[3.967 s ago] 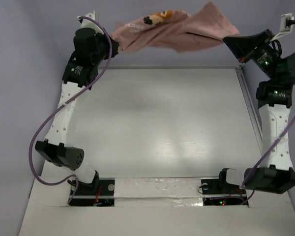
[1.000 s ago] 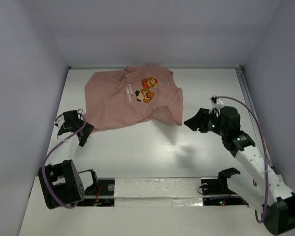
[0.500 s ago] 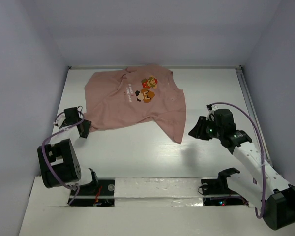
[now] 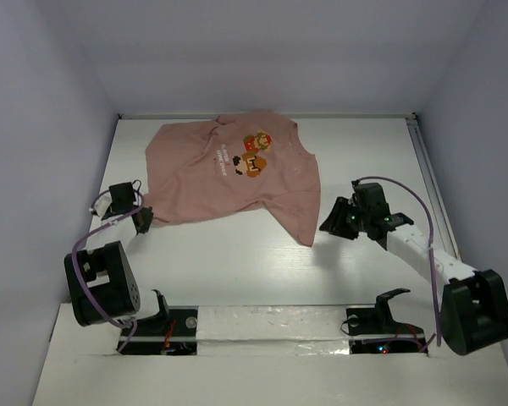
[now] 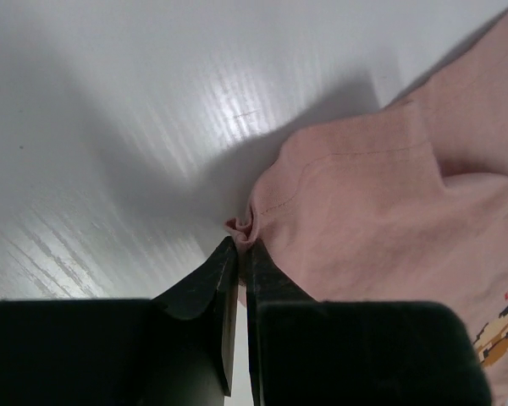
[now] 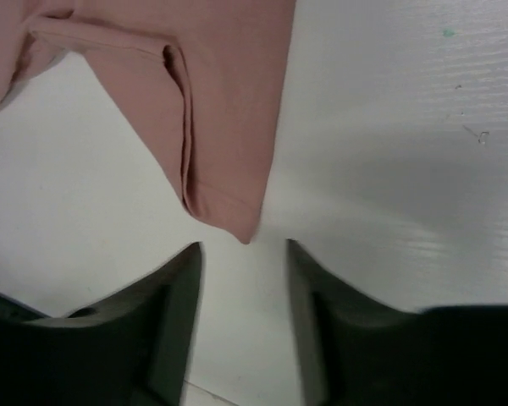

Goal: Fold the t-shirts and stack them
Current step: Flatten the tshirt out

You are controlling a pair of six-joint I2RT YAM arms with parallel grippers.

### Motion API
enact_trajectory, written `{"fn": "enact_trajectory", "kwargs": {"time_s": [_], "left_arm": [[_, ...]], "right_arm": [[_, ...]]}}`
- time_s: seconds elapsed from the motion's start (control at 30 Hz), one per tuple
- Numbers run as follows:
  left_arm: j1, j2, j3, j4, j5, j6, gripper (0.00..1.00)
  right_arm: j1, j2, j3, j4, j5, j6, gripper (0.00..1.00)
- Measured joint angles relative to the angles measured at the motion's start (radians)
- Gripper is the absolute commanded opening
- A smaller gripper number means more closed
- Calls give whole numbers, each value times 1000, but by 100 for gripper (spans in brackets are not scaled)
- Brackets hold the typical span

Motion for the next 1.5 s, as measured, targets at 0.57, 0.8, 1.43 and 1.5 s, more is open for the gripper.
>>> {"fn": "enact_trajectory", "kwargs": {"time_s": [0.57,0.8,1.43,1.5], "left_arm": [[0,-197,13,-3,49,211,0],[0,-220,13,-12,64,244,0],[-2,-274,13,-21,131,256,0],[-18,-282,32,-48,134,256,0]], "right_arm": [[39,198,-134,216,-104,286,50],[40,236,-157,309,-102,378,36],[43,238,-161,356,-11,404,0],[45,142,-128,241,43,351,0]]}}
